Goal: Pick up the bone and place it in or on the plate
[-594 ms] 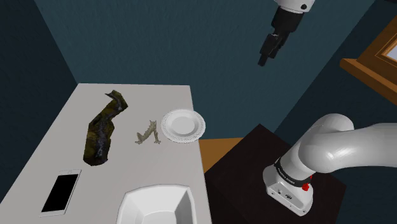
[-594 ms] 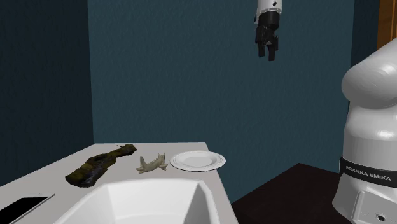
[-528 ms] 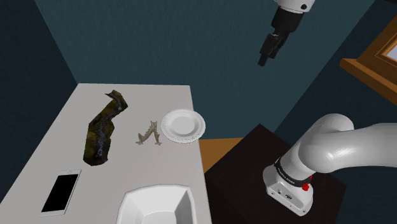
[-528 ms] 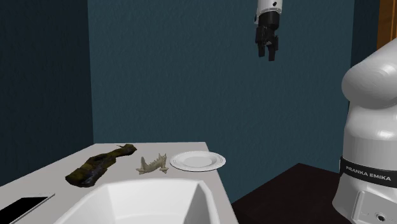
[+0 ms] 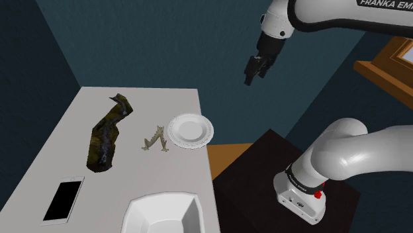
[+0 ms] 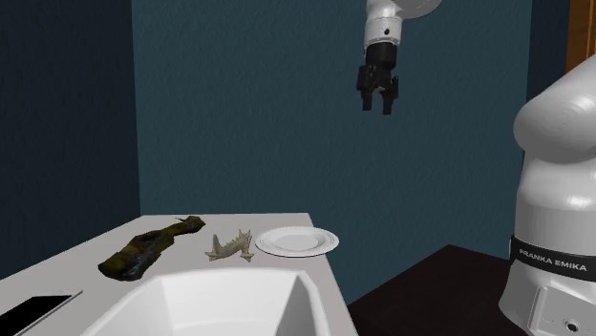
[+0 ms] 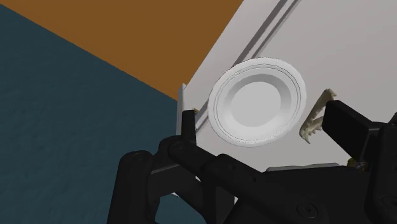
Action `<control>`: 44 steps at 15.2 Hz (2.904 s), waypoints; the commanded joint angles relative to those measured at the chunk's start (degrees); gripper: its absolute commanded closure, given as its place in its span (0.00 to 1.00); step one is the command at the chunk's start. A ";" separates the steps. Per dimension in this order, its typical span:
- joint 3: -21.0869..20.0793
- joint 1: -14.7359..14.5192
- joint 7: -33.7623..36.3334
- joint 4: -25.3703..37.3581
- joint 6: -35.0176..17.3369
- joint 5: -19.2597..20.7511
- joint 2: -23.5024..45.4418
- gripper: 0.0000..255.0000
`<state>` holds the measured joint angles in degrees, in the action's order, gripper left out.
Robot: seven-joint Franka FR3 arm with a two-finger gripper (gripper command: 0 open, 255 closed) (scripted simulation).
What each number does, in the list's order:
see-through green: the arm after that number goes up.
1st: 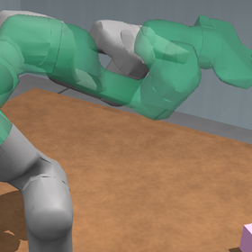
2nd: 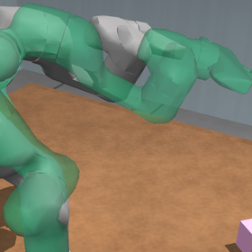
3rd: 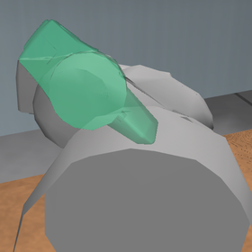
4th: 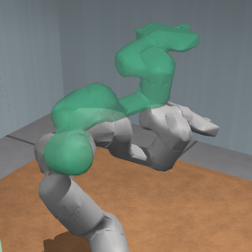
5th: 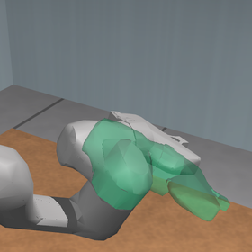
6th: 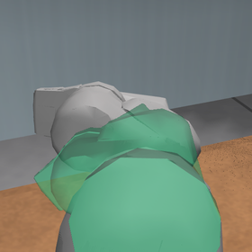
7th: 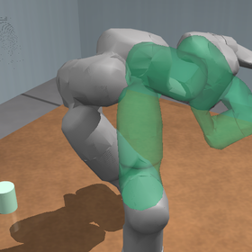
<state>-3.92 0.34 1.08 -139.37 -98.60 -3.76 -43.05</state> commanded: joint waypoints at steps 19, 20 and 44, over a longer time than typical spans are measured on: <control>-18.34 -0.68 27.54 -1.53 -37.47 -5.16 31.57 0.00; -19.09 -0.51 29.35 -0.65 -39.08 -4.27 33.92 0.00; -13.86 -10.16 58.93 22.81 -55.16 18.86 73.06 0.00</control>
<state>-17.90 -9.69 59.91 -116.74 -153.60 14.97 29.70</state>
